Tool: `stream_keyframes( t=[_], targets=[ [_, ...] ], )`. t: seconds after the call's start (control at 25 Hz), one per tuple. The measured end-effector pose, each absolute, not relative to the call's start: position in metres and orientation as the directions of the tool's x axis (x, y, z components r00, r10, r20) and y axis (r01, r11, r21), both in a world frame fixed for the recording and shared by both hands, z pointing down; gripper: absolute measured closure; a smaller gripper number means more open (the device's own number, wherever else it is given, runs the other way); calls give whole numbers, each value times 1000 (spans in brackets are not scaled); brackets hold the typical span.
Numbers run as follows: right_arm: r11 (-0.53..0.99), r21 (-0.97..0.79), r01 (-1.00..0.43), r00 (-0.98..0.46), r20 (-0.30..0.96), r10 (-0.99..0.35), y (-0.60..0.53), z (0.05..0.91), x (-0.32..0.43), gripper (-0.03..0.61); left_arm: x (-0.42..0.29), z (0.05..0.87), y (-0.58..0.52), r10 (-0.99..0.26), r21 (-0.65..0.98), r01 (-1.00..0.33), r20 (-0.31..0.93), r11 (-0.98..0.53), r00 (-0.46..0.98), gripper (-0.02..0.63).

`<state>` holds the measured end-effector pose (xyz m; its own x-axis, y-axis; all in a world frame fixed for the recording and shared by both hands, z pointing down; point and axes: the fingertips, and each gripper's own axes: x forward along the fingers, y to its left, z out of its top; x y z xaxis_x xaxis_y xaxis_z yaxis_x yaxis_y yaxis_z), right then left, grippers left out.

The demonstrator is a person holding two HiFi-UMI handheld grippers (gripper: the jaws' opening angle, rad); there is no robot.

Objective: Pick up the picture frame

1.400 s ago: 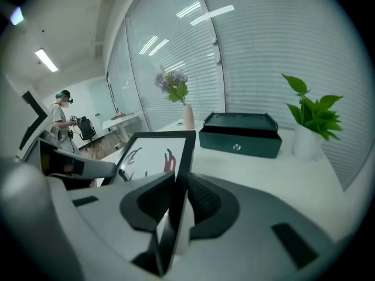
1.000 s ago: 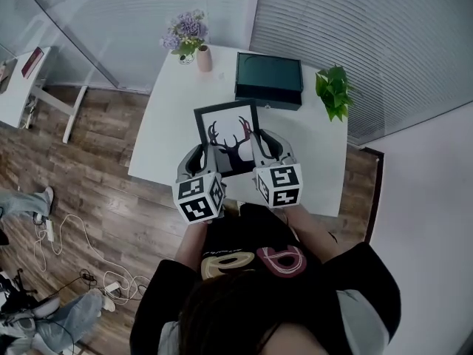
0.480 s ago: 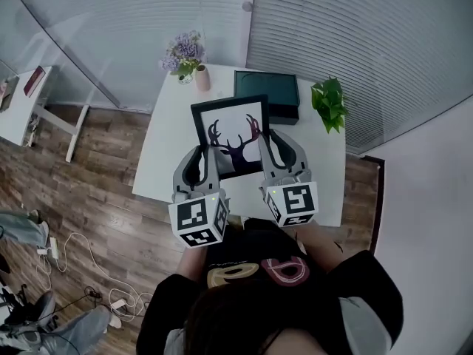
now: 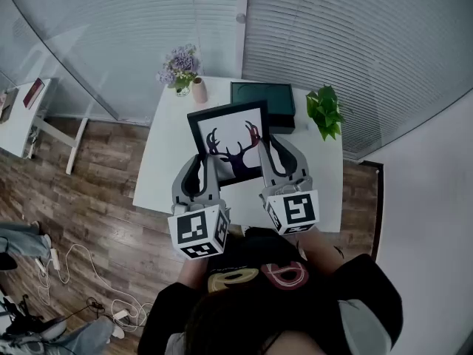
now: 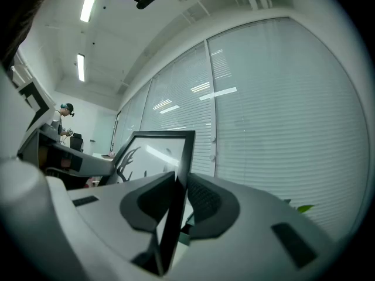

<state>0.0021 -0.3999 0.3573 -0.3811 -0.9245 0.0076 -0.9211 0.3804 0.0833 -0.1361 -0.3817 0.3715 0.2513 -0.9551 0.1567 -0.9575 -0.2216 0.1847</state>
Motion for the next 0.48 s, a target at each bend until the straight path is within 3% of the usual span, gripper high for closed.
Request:
stream_keyframes(
  t=[0.48],
  targets=[
    [372, 94, -923, -373, 8, -928, -397, 357, 3, 505, -135, 372, -381, -947, 187, -953, 173, -238, 271, 534]
  ],
)
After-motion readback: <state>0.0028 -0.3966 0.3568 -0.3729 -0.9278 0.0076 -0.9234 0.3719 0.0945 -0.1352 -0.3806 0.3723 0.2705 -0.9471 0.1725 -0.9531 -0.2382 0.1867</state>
